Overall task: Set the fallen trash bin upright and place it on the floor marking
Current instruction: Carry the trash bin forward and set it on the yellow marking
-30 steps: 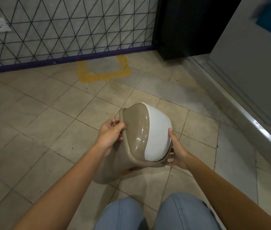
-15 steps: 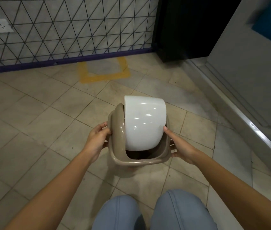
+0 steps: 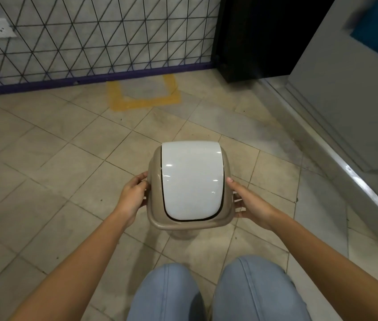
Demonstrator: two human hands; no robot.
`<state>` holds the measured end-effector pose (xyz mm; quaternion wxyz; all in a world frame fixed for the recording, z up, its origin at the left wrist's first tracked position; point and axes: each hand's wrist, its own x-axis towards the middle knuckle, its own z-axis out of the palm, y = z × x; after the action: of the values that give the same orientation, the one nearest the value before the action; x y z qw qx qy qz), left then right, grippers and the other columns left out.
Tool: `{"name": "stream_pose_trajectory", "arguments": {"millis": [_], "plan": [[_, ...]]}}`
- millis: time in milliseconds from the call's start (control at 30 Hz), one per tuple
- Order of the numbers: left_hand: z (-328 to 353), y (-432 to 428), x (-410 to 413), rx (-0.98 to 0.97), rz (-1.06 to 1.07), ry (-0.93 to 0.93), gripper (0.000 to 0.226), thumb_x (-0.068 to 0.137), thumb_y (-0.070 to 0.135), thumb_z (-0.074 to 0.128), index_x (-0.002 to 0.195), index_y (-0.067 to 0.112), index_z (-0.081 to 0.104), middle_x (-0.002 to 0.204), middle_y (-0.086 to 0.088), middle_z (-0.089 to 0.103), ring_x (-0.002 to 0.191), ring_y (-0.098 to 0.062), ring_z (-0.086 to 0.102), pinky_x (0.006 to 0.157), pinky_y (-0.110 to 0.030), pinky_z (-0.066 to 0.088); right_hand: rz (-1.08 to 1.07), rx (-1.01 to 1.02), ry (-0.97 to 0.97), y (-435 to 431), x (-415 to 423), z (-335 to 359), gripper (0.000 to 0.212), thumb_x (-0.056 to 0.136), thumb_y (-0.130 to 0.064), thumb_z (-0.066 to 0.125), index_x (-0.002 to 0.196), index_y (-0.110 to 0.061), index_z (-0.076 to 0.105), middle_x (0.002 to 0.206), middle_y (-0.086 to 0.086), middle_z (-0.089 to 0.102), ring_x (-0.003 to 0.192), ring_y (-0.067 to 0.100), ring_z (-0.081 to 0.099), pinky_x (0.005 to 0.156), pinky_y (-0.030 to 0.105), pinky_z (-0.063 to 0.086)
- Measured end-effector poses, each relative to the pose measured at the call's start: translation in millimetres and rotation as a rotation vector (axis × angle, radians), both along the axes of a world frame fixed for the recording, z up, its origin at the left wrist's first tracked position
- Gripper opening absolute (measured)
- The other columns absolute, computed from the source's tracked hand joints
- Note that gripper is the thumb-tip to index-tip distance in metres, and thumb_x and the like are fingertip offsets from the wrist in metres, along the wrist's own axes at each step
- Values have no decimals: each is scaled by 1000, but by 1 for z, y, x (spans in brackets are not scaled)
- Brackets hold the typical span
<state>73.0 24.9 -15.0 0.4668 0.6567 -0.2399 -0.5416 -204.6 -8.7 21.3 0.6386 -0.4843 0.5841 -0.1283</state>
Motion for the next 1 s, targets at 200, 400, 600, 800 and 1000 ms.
{"name": "stream_pose_trajectory", "arguments": {"millis": [200, 400, 600, 800, 1000], "plan": [[2, 7, 0, -58, 1, -92, 42, 90, 8, 44, 130, 21, 46, 93, -7, 58, 75, -15, 56, 62, -27, 48, 21, -152, 57, 8, -3, -5, 108, 55, -63, 67, 144, -20, 25, 125, 0, 50, 100, 10, 58, 68, 18, 50], [0, 27, 0, -145, -46, -111, 53, 81, -4, 46, 126, 24, 51, 113, -2, 58, 93, -14, 59, 70, -22, 48, 175, -474, 262, 14, -1, -13, 121, 48, -48, 86, 146, -27, 18, 141, -1, 30, 121, 18, 43, 100, 42, 45], [-3, 48, 3, -210, -281, -152, 77, 71, -9, 57, 127, 41, 41, 128, 4, 52, 105, -17, 57, 74, -21, 50, 178, -601, 263, 19, 3, -19, 123, 47, -41, 89, 145, -30, 15, 143, -4, 31, 132, 12, 28, 109, 34, 28], [1, 51, -1, -221, -445, -209, 111, 59, 8, 85, 144, 32, 18, 133, 10, 41, 112, 4, 49, 84, -10, 45, 169, -638, 202, 18, 9, -19, 120, 49, -34, 89, 143, -38, 14, 132, -22, 31, 125, 2, 28, 102, 26, 26], [4, 40, -4, -217, -424, -225, 117, 57, 0, 85, 143, 35, 14, 143, 7, 36, 129, -7, 38, 103, -19, 37, 139, -629, 178, 10, 18, -17, 119, 51, -27, 89, 145, -33, 16, 134, -15, 38, 124, 2, 31, 100, 21, 28]]}}
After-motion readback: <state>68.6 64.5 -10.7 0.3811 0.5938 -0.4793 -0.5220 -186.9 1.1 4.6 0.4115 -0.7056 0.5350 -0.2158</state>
